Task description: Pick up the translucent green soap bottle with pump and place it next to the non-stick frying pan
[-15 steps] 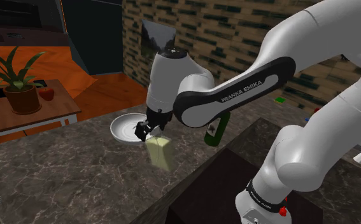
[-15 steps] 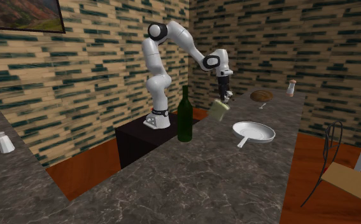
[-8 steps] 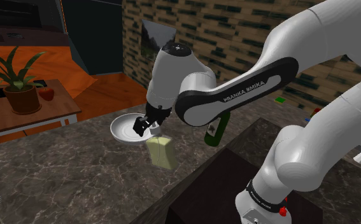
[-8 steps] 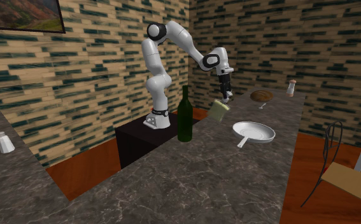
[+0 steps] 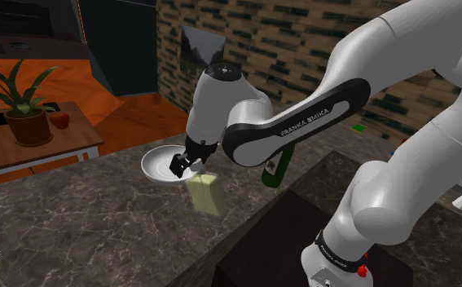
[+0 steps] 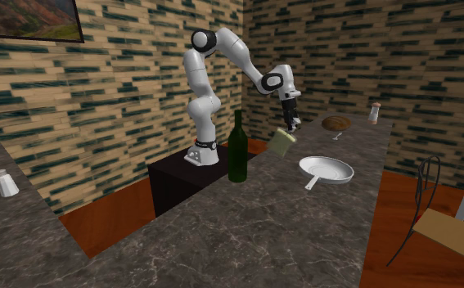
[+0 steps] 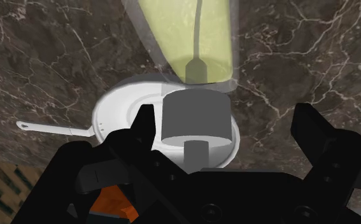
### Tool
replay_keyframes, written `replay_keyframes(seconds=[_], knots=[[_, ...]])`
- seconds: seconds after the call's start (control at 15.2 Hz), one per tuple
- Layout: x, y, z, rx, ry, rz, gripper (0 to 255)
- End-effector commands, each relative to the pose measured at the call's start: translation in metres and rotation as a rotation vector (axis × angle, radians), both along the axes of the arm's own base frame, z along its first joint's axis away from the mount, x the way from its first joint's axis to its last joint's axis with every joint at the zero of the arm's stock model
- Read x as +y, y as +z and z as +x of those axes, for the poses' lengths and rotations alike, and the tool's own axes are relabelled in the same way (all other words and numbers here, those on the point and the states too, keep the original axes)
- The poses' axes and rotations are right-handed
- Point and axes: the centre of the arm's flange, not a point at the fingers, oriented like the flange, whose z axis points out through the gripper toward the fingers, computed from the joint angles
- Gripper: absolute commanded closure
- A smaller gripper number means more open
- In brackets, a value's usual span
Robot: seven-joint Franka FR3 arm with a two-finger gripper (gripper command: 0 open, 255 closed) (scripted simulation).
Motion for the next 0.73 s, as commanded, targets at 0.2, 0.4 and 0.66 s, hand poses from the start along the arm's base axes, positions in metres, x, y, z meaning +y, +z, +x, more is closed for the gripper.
replay_keyframes(seconds=[0.2, 0.4, 0.66], knots=[[0.0000, -0.0002, 0.0001, 0.000, 0.000, 0.000, 255], [0.0001, -0.0001, 0.0001, 0.000, 0.000, 0.000, 255], [-0.0002, 0.0000, 0.0000, 0.000, 0.000, 0.000, 255]])
